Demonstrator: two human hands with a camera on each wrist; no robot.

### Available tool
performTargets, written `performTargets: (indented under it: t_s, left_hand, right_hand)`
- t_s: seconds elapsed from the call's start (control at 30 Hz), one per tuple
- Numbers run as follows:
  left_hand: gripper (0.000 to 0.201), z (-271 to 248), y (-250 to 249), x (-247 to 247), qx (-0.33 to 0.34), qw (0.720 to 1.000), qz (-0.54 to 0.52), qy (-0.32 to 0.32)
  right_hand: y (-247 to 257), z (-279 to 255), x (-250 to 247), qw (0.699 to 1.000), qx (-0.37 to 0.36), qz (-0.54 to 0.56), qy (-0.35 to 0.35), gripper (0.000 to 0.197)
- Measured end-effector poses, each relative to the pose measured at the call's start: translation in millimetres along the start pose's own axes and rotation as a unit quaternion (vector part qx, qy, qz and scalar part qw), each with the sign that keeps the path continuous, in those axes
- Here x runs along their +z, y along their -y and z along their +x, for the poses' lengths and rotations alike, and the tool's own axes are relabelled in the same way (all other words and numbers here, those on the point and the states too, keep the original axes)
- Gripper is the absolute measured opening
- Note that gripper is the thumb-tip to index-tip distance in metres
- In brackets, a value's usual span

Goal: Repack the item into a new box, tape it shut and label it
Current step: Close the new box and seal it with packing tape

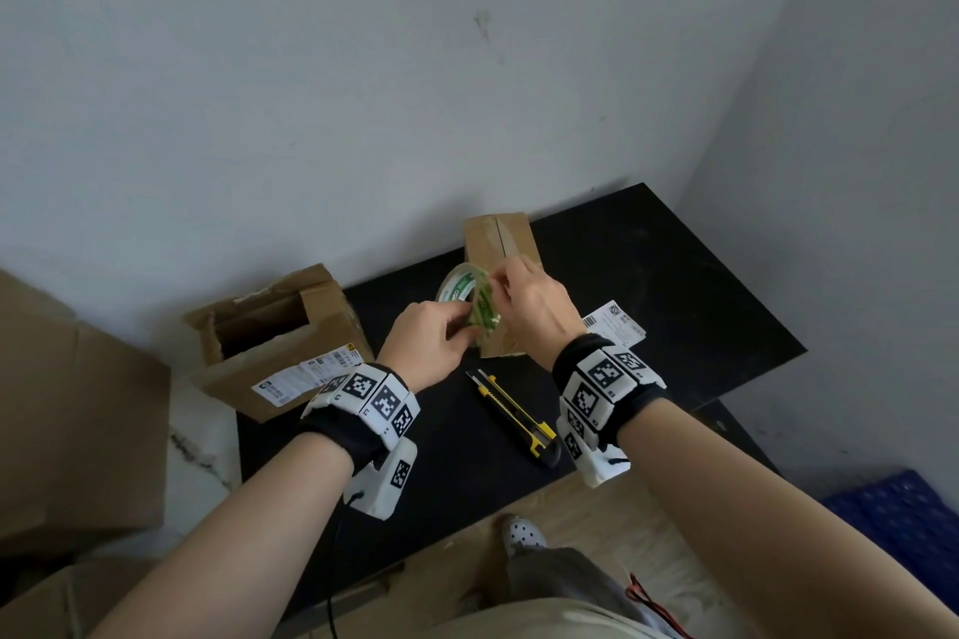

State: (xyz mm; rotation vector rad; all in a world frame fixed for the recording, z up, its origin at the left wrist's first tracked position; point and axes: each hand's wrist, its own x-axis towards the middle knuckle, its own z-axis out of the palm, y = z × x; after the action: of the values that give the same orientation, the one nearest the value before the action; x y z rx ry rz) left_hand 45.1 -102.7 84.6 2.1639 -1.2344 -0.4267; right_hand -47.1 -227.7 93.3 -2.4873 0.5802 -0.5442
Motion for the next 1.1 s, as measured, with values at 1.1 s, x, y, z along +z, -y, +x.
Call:
performTargets:
  t_s: [1.1]
  left_hand:
    - [0.008, -5.3, 19.3, -11.7, -0.081, 0.972, -0.199, 0.096]
  right_hand:
    - [-12.8, -15.9, -0.9, 0.893, 0.256, 0.369, -0.012, 0.025]
